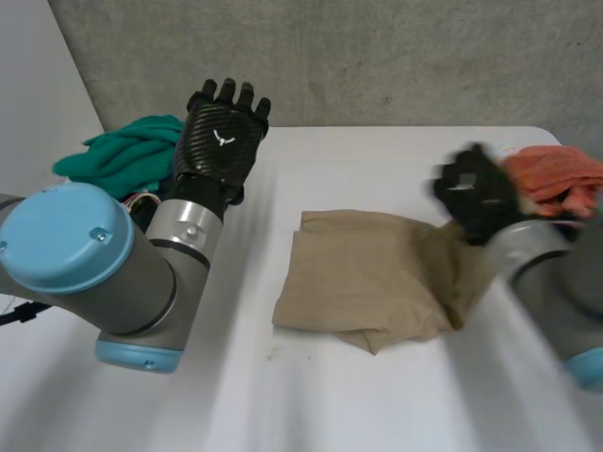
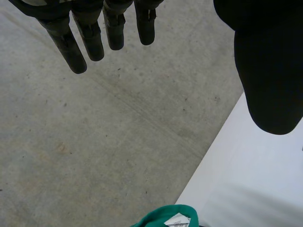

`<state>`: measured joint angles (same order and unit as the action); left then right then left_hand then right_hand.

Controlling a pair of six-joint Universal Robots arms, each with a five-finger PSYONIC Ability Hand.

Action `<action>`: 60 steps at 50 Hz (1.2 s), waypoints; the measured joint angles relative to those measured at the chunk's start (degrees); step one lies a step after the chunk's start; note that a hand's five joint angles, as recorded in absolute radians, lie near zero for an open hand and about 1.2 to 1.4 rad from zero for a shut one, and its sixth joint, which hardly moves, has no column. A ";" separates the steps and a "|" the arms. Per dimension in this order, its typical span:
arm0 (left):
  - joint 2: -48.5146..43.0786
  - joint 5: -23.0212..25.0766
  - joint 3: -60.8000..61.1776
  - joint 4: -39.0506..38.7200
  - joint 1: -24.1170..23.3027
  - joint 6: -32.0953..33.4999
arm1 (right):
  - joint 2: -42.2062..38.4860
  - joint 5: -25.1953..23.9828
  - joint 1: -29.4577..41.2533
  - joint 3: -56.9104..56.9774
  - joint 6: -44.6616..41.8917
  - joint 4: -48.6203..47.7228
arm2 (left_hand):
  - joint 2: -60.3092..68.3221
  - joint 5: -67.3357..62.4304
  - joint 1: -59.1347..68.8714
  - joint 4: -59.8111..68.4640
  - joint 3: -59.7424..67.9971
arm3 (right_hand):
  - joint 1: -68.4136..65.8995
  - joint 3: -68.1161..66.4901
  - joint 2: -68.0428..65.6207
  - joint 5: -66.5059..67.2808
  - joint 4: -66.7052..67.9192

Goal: Fold the laundry.

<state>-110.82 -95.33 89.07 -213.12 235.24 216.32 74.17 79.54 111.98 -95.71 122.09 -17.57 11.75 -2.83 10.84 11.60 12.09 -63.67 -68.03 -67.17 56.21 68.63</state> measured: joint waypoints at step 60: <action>-17.63 -1.88 -23.35 34.13 -7.18 -13.24 | -13.08 -0.82 -3.38 14.59 35.04 21.38 | 0.00 0.00 0.00 0.00 0.00 | 51.41 55.98 55.31 -53.46 -56.54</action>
<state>-128.45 -97.21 65.72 -178.99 228.06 203.08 61.09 78.72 108.60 -81.12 157.13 3.80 11.75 -2.82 10.84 11.60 12.09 -12.26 -12.05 -11.86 2.75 12.08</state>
